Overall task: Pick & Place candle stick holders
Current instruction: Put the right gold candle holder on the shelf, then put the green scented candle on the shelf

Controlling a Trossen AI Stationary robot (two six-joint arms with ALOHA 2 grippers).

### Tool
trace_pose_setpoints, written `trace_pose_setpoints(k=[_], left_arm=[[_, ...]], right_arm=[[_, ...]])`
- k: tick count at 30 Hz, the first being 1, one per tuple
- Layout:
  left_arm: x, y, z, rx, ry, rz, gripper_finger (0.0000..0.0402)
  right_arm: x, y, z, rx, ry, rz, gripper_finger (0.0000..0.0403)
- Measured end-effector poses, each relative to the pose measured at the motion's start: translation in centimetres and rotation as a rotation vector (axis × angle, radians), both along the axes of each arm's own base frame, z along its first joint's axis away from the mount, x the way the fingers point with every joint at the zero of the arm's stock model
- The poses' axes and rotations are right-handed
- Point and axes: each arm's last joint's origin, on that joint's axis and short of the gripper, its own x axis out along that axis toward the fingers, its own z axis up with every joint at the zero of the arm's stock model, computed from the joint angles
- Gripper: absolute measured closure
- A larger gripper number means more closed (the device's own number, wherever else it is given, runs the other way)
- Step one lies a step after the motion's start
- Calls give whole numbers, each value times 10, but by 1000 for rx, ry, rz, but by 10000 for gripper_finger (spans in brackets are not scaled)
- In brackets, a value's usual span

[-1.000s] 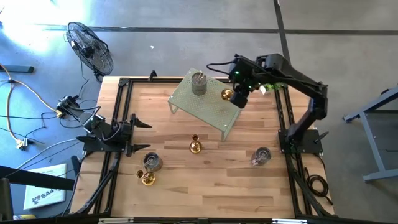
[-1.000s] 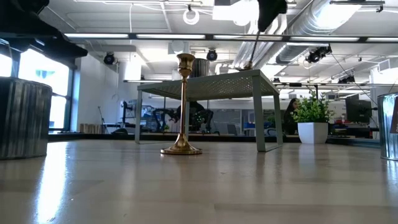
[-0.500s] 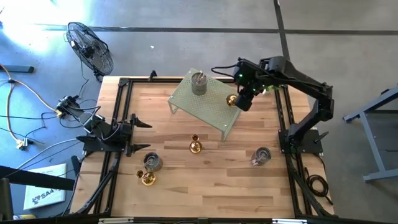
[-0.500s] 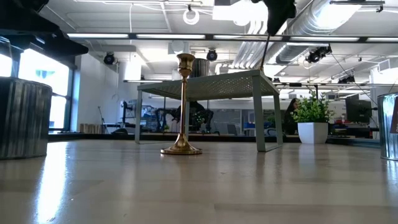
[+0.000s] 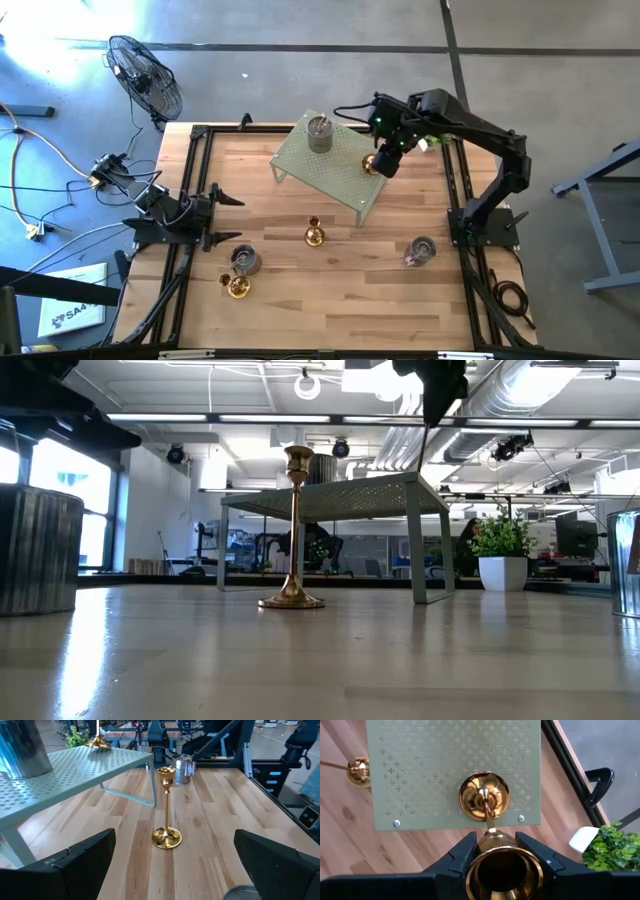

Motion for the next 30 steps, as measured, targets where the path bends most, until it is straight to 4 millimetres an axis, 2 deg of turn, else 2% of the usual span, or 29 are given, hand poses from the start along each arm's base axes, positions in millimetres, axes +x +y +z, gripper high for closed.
trace_pose_setpoints(k=[3,9,12,24,30], left_arm=[[0,-1,0,-4,4,-27,2],[0,-1,0,-5,5,-33,2],[0,-1,0,-5,5,-33,2],[0,-1,0,-5,6,-35,2],[0,-1,-1,0,14,-35,2]], right_arm=[[0,0,0,5,0,-8,282],[4,-2,0,-21,-30,-61,146],[5,-3,1,-32,-49,-48,108],[0,0,-1,-3,5,-71,95],[-1,4,1,81,-41,-88,94]])
